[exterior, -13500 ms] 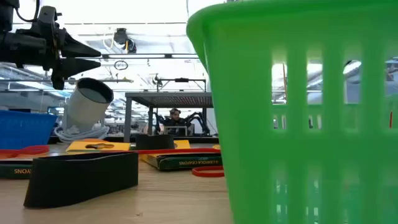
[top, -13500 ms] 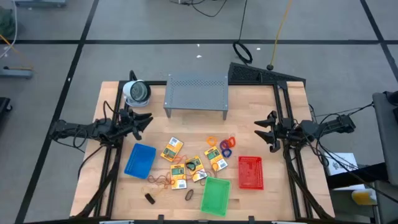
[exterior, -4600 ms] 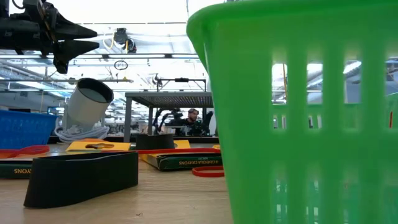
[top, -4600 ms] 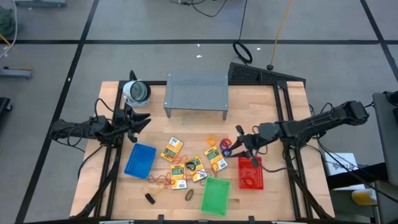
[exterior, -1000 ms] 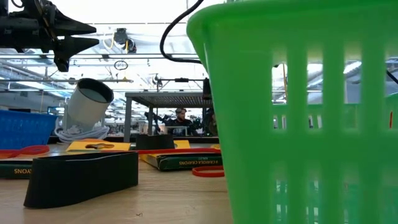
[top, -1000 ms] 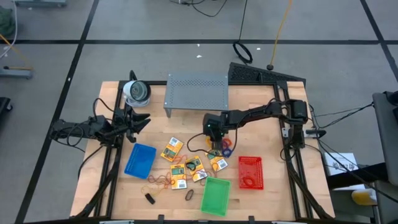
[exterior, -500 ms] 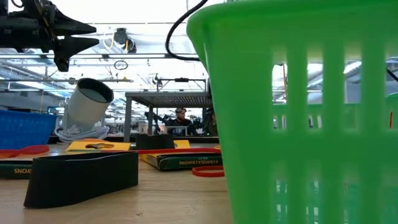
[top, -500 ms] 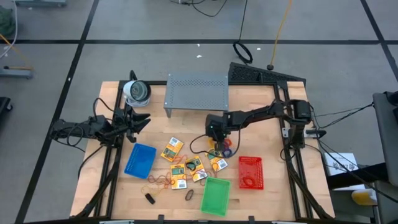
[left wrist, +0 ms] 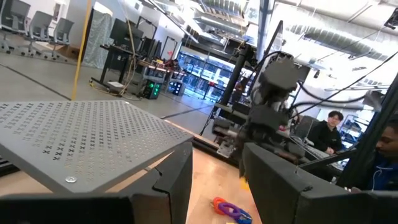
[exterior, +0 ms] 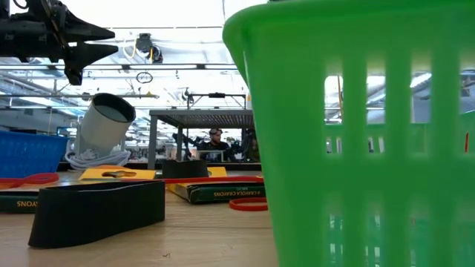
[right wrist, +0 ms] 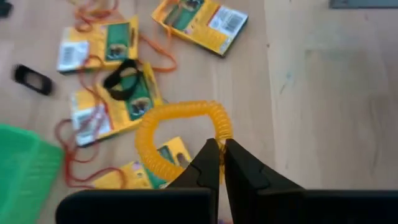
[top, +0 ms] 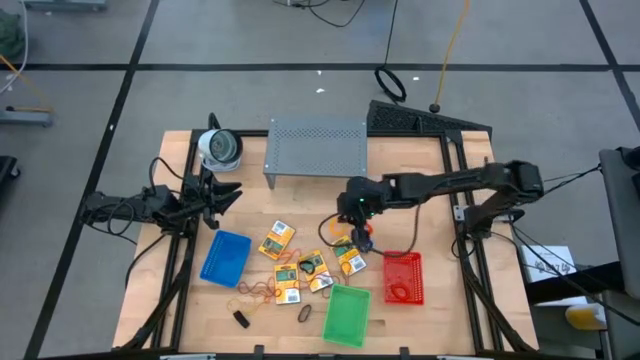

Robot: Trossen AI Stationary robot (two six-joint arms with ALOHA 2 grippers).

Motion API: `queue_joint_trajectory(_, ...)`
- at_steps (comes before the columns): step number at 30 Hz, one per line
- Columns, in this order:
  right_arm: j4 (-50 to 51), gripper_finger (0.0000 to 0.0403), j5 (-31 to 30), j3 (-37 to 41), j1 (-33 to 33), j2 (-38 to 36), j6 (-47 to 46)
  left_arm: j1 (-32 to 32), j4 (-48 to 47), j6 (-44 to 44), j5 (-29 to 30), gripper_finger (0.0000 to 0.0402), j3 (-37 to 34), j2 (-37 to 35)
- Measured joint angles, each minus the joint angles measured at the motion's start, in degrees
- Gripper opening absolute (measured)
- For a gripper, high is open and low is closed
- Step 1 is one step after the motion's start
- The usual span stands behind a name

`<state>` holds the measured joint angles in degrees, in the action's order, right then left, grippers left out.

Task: Pick & Place Office Desk Supplies
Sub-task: Put the yellow spring keychain into the red bin

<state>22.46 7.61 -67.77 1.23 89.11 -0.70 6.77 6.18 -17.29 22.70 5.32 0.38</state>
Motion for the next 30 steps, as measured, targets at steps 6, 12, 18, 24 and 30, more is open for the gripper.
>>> queue_joint_trajectory(6, 11.81, 0.0, -0.94, -0.03, -2.99, -7.01, -5.84, 0.02, 0.07, -0.9, -0.17, 0.0152, 0.0, -0.01)
queue_joint_trajectory(12, 25.38, 0.0, -4.85, -0.02, -7.07, -12.56, -13.72, 0.02, 0.1, -1.27, -0.22, 0.0152, 0.0, 0.0)
queue_joint_trajectory(18, 35.12, 0.0, -4.82, -0.02, -12.03, -15.87, -23.31, 0.02, 0.08, -1.57, -0.3, 0.0152, 0.0, 0.0)
queue_joint_trajectory(24, 39.63, 0.0, -4.78, -0.01, -17.67, -16.36, -29.12, 0.02, 0.08, -1.69, -0.35, 0.0152, 0.0, 0.0)
queue_joint_trajectory(30, 38.38, 0.0, -4.5, 4.9, -20.59, -16.36, -33.76, 0.02, 0.08, -1.69, -0.35, 0.0152, 0.0, 0.0)
